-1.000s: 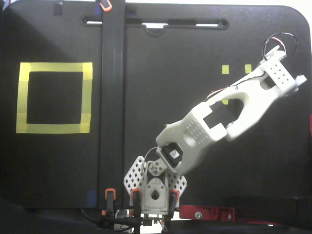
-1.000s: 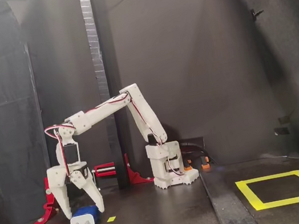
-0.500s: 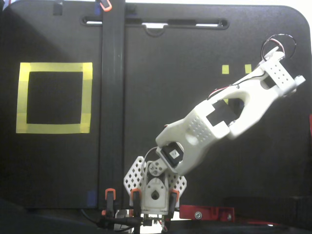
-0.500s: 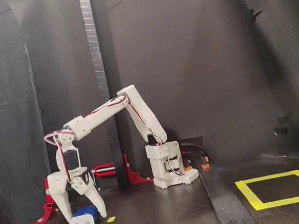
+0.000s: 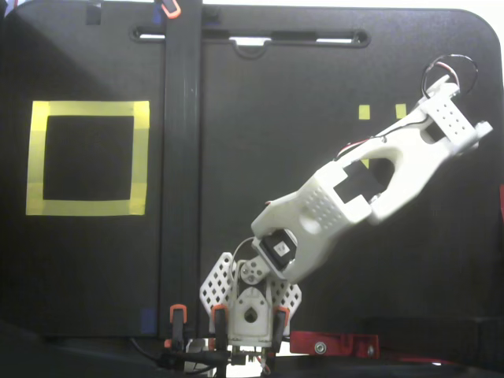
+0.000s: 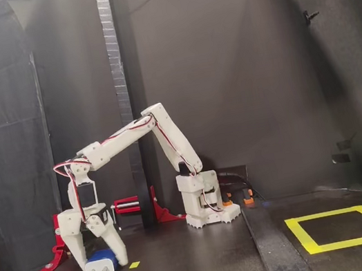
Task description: Grasp the block and place it in the designated area.
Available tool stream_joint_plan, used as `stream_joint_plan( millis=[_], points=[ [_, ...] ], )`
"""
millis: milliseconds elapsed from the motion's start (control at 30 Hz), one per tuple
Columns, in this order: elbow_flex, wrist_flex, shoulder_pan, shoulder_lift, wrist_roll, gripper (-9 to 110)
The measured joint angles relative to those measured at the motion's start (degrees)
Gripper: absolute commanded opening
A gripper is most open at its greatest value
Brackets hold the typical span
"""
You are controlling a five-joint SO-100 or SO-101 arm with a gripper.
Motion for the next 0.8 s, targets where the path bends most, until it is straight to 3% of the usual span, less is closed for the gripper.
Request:
stream_joint_plan(
  millis=[800],
  points=[
    [1.8, -1.3, -0.1, 0.8, -0.1, 17]
  ],
)
